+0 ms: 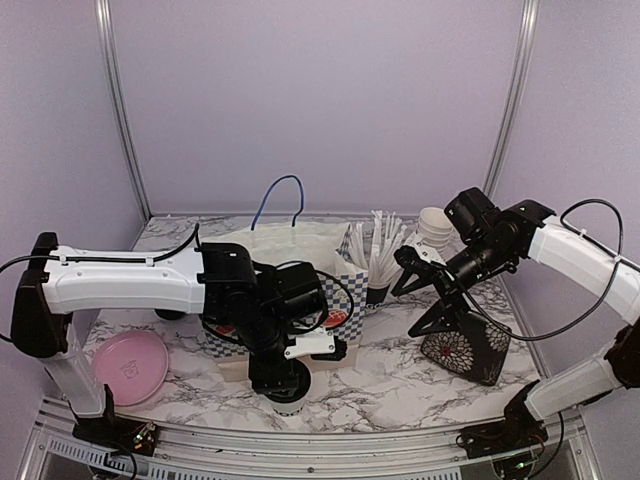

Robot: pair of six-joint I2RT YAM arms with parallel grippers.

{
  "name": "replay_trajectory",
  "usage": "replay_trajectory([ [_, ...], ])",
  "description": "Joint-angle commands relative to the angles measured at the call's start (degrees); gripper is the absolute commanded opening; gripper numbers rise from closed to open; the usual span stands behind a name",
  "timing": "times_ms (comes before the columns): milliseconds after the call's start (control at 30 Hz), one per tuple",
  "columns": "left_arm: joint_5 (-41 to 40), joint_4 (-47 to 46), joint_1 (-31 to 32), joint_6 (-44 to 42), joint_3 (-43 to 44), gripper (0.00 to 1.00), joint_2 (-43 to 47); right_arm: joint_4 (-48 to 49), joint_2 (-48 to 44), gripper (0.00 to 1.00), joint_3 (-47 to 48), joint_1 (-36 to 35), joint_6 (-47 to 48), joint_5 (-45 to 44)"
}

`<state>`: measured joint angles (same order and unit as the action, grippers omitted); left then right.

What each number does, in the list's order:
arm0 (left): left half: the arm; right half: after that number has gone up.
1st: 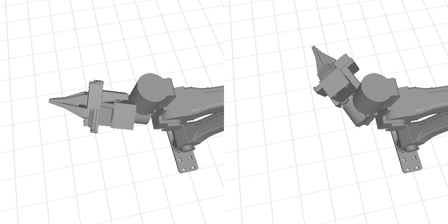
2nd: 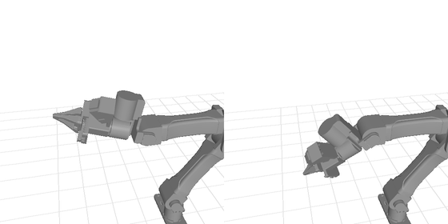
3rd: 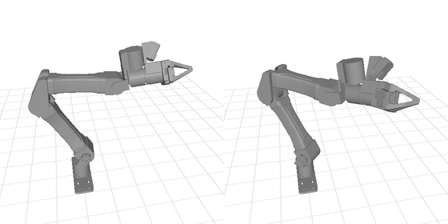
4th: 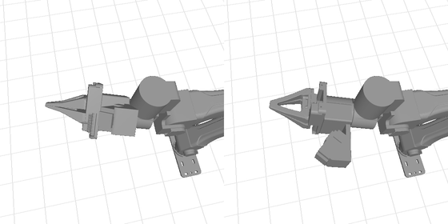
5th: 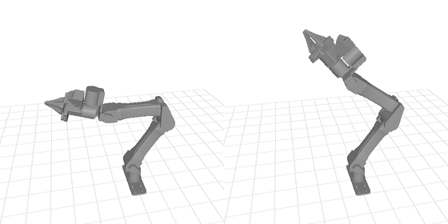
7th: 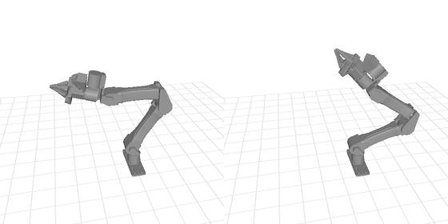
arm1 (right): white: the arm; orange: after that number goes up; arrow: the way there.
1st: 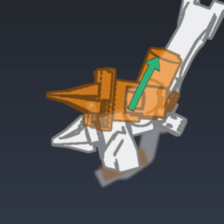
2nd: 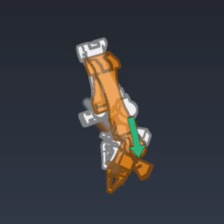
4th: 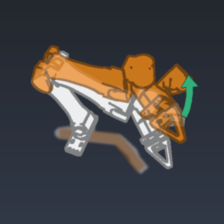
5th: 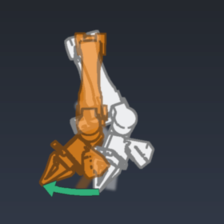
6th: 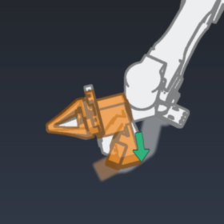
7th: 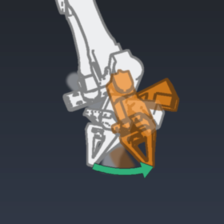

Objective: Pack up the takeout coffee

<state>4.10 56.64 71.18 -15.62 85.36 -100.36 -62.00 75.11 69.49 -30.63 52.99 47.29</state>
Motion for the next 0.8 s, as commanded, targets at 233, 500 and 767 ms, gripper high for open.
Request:
replay_trajectory([
  [233,3.7,7.0,3.6,4.2,9.5,0.63,3.7,-4.2,-0.8,0.99,16.6,0.2,1.6,-3.3],
  [500,3.5,10.0,8.5,9.7,23.5,0.61,13.4,1.7,11.4,0.99,36.3,0.2,-8.6,-3.3],
  [767,-8.7,4.5,8.8,9.2,27.4,0.59,25.4,-0.3,25.3,0.99,50.9,-0.2,-13.8,-0.5],
])
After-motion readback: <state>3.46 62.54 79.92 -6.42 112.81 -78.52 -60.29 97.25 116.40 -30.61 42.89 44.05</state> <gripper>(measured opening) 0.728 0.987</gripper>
